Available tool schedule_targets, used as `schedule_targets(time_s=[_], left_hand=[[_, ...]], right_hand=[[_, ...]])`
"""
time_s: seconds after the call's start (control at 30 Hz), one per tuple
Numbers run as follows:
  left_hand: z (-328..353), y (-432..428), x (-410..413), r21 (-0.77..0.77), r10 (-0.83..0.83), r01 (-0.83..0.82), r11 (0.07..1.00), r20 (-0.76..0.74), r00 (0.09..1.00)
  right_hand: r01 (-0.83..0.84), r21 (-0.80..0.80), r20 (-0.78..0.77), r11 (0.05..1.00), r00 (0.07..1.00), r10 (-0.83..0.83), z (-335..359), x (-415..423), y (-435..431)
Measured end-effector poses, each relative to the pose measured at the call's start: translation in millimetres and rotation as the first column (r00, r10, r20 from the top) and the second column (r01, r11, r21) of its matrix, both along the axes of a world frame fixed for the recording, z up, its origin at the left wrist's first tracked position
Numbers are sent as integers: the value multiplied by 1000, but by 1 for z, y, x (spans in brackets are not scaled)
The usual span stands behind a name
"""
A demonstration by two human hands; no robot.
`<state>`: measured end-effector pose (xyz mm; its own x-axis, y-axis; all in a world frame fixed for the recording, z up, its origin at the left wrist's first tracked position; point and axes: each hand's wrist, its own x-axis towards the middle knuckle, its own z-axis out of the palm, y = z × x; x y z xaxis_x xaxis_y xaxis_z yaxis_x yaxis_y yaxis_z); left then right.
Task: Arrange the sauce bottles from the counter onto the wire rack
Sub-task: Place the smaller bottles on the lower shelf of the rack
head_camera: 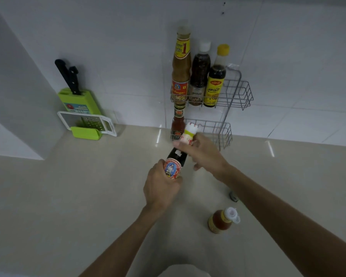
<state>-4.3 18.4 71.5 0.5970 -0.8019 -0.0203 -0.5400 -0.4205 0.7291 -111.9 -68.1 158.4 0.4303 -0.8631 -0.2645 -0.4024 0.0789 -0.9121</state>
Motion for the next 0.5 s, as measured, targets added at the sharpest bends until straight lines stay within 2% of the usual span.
schedule_targets(time_s=[0.07,0.13,0.2,0.3,0.4,0.5], left_hand=[[2,-14,0,-79,-50,47,996,-42,998],[-1,-26,4,-119,-184,169,978,-123,975],[-4,-36,13,-71,-325,318,945,-134,936],[-8,-57,36,44,-388,400,915,-164,907],[-10,-93,56,61,-341,363,930,-227,912],[-8,-136,66,74,-281,316,946,-304,910]], right_hand=[[-55,80,121,995,992,45,-17,-2,13],[31,115,224,993,973,-57,-27,-6,5],[140,-52,192,989,973,-127,-33,-12,-13],[249,-391,53,886,967,-248,-39,-20,-48],[281,-471,68,836,956,-284,-48,-22,-88],[174,-510,34,842,983,-183,-69,-15,-120]])
